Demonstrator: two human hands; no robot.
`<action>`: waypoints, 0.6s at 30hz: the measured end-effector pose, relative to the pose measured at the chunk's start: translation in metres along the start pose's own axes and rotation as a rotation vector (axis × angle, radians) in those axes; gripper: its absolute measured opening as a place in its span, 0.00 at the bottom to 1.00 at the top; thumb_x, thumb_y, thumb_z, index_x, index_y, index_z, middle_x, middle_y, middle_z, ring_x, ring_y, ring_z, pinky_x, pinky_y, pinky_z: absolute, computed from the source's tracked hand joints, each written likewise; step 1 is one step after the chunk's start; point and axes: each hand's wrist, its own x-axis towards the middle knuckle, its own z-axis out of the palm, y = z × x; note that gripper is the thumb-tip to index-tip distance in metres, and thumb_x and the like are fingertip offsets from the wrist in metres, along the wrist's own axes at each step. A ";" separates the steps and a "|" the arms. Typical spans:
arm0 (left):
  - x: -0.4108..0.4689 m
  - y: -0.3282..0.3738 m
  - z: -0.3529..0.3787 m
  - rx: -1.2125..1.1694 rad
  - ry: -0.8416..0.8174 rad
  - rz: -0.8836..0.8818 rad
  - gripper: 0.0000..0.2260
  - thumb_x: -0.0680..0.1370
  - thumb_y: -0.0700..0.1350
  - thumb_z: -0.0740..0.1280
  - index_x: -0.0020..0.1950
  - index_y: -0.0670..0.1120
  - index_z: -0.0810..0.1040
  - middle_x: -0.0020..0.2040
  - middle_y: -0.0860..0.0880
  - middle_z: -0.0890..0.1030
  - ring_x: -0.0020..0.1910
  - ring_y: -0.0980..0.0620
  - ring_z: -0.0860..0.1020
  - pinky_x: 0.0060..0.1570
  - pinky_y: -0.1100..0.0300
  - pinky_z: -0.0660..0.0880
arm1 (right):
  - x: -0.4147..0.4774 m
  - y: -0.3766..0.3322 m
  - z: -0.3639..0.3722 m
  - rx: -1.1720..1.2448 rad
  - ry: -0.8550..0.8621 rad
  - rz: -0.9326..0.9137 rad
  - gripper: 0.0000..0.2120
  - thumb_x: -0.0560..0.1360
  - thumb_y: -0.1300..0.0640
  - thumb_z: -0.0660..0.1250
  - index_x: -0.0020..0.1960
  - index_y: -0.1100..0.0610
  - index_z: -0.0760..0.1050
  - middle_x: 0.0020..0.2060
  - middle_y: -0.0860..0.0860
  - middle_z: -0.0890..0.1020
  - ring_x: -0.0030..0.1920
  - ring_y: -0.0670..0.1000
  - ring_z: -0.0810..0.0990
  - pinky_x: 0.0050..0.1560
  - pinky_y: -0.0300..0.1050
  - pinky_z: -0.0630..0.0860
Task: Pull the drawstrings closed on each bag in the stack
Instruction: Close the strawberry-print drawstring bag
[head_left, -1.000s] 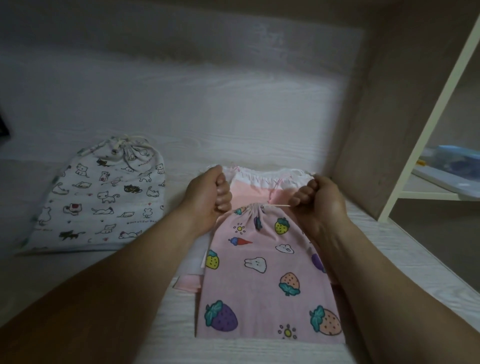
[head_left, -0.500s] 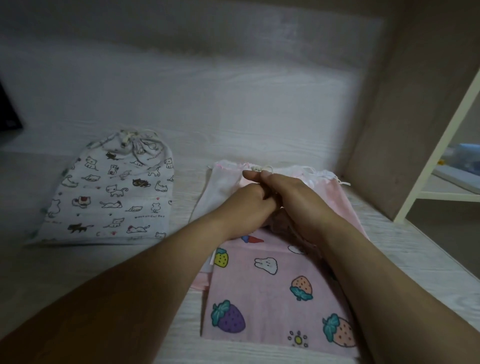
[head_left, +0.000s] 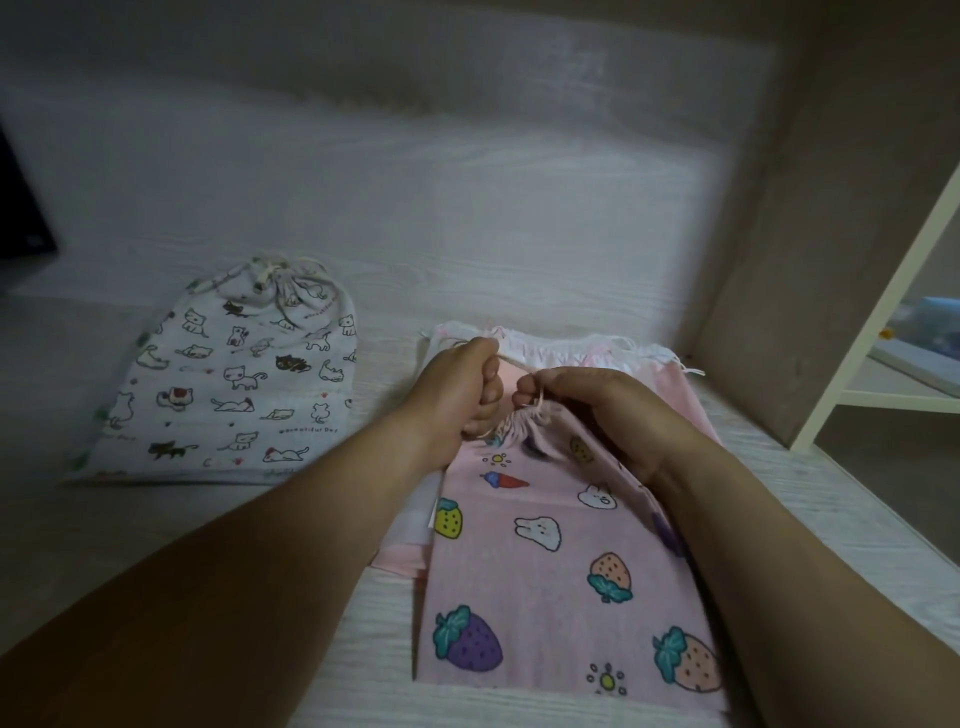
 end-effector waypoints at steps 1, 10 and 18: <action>0.001 0.000 -0.001 0.003 0.004 0.000 0.16 0.83 0.45 0.57 0.34 0.49 0.65 0.28 0.47 0.63 0.23 0.53 0.54 0.25 0.64 0.49 | -0.001 -0.001 -0.002 0.042 -0.019 0.029 0.16 0.81 0.61 0.64 0.63 0.71 0.79 0.60 0.72 0.81 0.56 0.65 0.82 0.64 0.58 0.78; -0.001 0.001 -0.003 0.075 -0.005 0.038 0.16 0.84 0.46 0.57 0.36 0.50 0.64 0.29 0.48 0.63 0.24 0.53 0.55 0.25 0.63 0.50 | 0.007 0.004 -0.006 -0.120 -0.040 -0.018 0.10 0.79 0.67 0.68 0.58 0.71 0.80 0.54 0.70 0.84 0.50 0.61 0.83 0.58 0.53 0.82; -0.001 0.000 0.003 0.201 -0.001 0.124 0.16 0.86 0.49 0.57 0.38 0.49 0.66 0.29 0.47 0.64 0.24 0.53 0.57 0.27 0.62 0.52 | 0.007 0.002 -0.005 -0.088 -0.108 0.015 0.08 0.80 0.67 0.66 0.56 0.69 0.80 0.45 0.63 0.86 0.42 0.55 0.86 0.43 0.44 0.83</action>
